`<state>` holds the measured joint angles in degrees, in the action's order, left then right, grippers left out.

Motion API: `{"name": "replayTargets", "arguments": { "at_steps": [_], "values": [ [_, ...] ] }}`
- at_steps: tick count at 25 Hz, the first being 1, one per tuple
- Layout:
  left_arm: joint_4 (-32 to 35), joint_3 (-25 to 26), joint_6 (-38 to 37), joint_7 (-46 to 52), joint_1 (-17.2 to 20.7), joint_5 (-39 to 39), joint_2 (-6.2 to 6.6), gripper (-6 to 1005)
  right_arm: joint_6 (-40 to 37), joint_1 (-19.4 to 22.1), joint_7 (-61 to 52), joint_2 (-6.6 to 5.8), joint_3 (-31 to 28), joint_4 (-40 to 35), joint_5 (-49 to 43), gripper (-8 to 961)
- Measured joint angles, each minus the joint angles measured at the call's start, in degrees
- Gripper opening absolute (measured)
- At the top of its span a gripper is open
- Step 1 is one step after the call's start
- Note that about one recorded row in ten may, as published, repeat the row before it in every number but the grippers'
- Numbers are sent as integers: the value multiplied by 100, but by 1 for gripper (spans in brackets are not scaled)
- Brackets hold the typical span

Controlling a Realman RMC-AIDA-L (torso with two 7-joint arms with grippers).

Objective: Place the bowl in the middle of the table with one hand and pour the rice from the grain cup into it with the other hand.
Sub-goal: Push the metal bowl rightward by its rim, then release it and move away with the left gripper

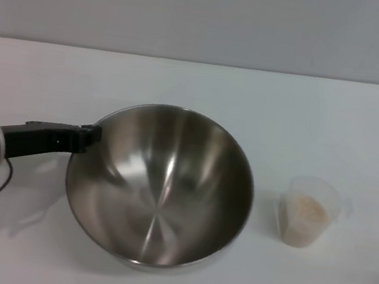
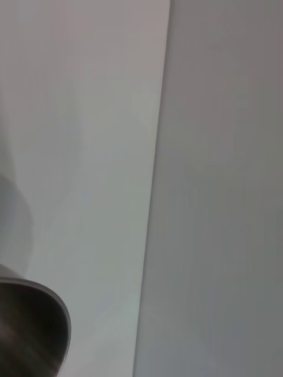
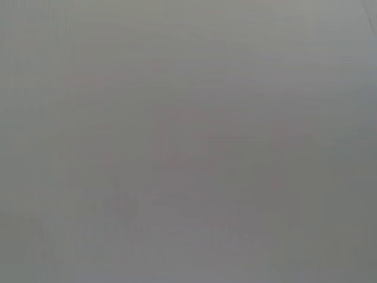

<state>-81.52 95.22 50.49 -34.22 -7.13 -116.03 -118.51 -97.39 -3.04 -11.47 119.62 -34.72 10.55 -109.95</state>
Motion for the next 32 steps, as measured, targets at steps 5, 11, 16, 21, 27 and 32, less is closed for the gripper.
{"name": "replayTargets", "arguments": {
  "at_steps": [5,11,16,21,27,32],
  "values": [
    [41,-36,-27,-15,-42,51,0,95,2,-12,-2,-3,0,0,0,765],
    [305,-418,-338,-23,-292,100,-6,107,2,-13,-5,-7,0,-2,0,765],
    [359,-542,-478,-23,-403,105,-6,118,2,-20,-5,-9,0,-8,0,765],
    [474,-521,-546,-24,-457,99,1,128,9,-31,-5,-8,0,-23,0,765],
    [581,-464,-576,-80,-459,97,11,141,30,-30,-5,-5,0,-27,0,766],
    [635,-419,-595,-106,-458,103,19,151,62,-29,-5,-1,0,-26,0,766]
  ]
}}
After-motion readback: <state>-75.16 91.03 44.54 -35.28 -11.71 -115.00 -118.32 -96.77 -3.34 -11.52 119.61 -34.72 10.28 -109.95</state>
